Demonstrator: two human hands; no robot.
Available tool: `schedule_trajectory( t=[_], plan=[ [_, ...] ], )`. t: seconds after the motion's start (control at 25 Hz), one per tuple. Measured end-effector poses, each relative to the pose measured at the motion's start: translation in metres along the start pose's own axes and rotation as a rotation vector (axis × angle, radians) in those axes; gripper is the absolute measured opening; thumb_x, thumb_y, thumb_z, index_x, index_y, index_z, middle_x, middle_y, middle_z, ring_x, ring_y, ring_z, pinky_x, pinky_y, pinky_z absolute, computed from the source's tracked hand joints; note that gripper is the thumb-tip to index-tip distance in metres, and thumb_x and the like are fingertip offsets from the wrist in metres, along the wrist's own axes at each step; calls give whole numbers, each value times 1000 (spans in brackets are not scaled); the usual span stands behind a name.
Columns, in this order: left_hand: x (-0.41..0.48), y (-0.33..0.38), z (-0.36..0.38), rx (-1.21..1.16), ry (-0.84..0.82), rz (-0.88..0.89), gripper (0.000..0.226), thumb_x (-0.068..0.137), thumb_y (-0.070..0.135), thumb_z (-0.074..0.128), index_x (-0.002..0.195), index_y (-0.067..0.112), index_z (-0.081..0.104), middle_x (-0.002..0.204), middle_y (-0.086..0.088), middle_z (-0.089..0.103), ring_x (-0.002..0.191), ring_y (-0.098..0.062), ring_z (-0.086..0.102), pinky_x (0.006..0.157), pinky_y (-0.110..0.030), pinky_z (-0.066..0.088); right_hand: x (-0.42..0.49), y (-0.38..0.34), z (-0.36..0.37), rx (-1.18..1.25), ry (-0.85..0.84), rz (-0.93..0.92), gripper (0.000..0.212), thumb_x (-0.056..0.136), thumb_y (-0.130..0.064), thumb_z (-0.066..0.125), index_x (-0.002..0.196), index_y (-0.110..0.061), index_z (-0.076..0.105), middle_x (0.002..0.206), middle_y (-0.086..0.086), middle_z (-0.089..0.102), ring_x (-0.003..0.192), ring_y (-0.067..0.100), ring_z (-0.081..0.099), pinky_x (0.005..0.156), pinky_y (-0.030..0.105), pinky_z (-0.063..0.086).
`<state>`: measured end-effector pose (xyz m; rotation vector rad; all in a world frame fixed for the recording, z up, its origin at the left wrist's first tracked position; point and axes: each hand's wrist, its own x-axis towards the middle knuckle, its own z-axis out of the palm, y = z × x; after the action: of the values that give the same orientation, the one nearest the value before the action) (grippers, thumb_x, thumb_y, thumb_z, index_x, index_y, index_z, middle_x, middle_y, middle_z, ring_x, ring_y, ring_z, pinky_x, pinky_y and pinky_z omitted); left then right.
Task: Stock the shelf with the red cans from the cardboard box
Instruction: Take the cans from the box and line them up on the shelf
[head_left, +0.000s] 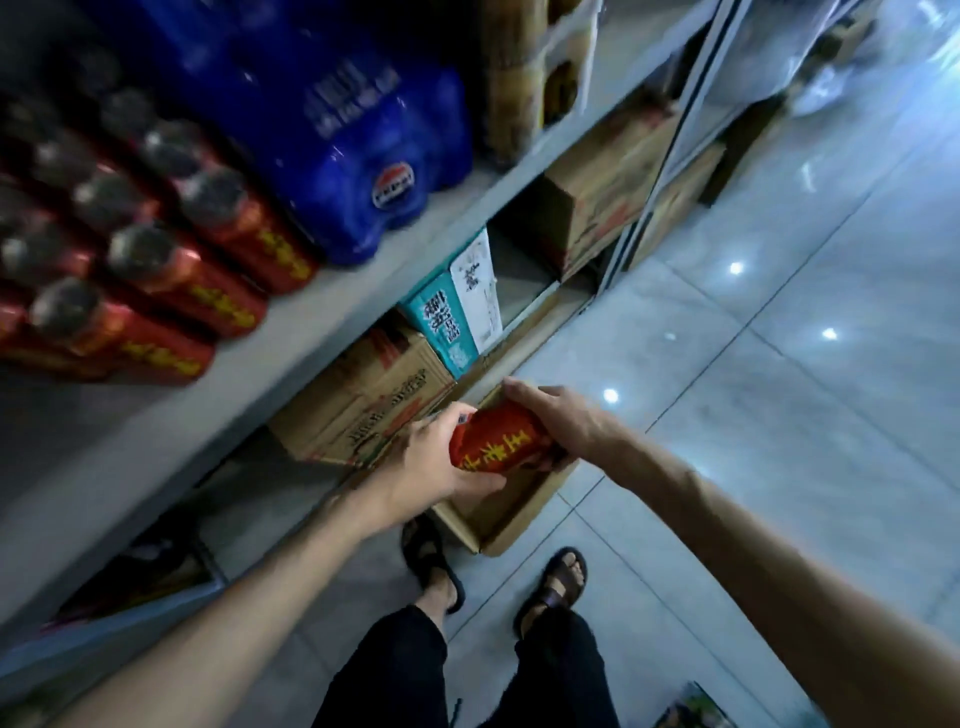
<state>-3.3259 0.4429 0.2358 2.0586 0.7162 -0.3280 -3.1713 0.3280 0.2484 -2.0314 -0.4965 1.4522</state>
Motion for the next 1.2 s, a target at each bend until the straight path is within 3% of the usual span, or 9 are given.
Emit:
schedule_trajectory(
  t=[0.16, 0.24, 0.4, 0.52, 0.64, 0.76, 0.92, 1.04, 1.2],
  plan=[
    [-51, 56, -58, -156, 45, -35, 68, 61, 39, 88, 116, 12, 60, 100, -2, 69, 92, -18, 66, 81, -30, 56, -66, -60, -10, 173, -39, -153, 37, 92, -47, 59, 116, -19, 56, 90, -1, 68, 60, 6, 67, 49, 19, 52],
    [-69, 70, -77, -225, 75, -17, 64, 66, 36, 88, 118, 12, 59, 103, -2, 69, 95, -18, 67, 86, -35, 58, -84, -76, -13, 234, -63, -194, 45, 86, -44, 67, 123, -22, 54, 92, -2, 69, 60, 2, 67, 50, 15, 49],
    [-98, 67, -108, -344, 4, 21, 63, 75, 37, 82, 127, 18, 51, 114, -1, 67, 106, -14, 66, 91, -32, 56, -102, -111, -8, 133, -80, -252, 73, 62, -59, 78, 124, -28, 54, 105, 3, 69, 81, 12, 70, 60, 20, 53],
    [-117, 44, -125, -423, 81, 41, 56, 75, 36, 82, 122, 29, 52, 115, 5, 67, 106, -6, 65, 86, -20, 55, -102, -138, 17, 94, -17, -319, 54, 63, -52, 84, 106, -30, 57, 97, -3, 70, 69, 1, 69, 54, 14, 51],
    [-137, 12, -140, -438, 136, 12, 60, 76, 37, 81, 128, 30, 51, 121, 11, 65, 115, -3, 60, 98, -26, 50, -97, -167, 53, -78, -3, -426, 43, 67, -50, 81, 98, -36, 55, 96, -9, 68, 77, 2, 66, 60, 17, 50],
    [-154, -27, -156, -378, 291, -51, 62, 71, 44, 80, 126, 32, 53, 121, 17, 65, 112, -2, 61, 97, -29, 50, -92, -205, 90, -397, 7, -647, 56, 66, -50, 80, 110, -40, 46, 109, -18, 58, 94, 3, 60, 80, 25, 51],
    [-170, -89, -171, 7, 654, -228, 71, 71, 42, 82, 133, 27, 50, 136, 4, 54, 127, -15, 50, 102, -30, 42, -74, -255, 141, -777, 116, -954, 79, 66, -49, 81, 131, -33, 40, 126, -1, 53, 113, 15, 51, 95, 35, 48],
    [-170, -122, -175, 148, 510, -515, 95, 76, 54, 73, 153, 26, 25, 160, -12, 20, 147, -39, 20, 116, -53, 28, -51, -277, 173, -929, 121, -1109, 83, 68, -54, 76, 137, -25, 38, 135, 6, 54, 130, 24, 41, 107, 41, 35],
    [-167, -144, -180, 148, 341, -647, 100, 81, 62, 63, 157, 24, 11, 165, -11, 2, 151, -41, 2, 118, -61, 15, -21, -286, 200, -1043, 148, -1145, 88, 66, -52, 75, 139, -22, 37, 133, 9, 59, 134, 27, 35, 113, 38, 25]
  ],
)
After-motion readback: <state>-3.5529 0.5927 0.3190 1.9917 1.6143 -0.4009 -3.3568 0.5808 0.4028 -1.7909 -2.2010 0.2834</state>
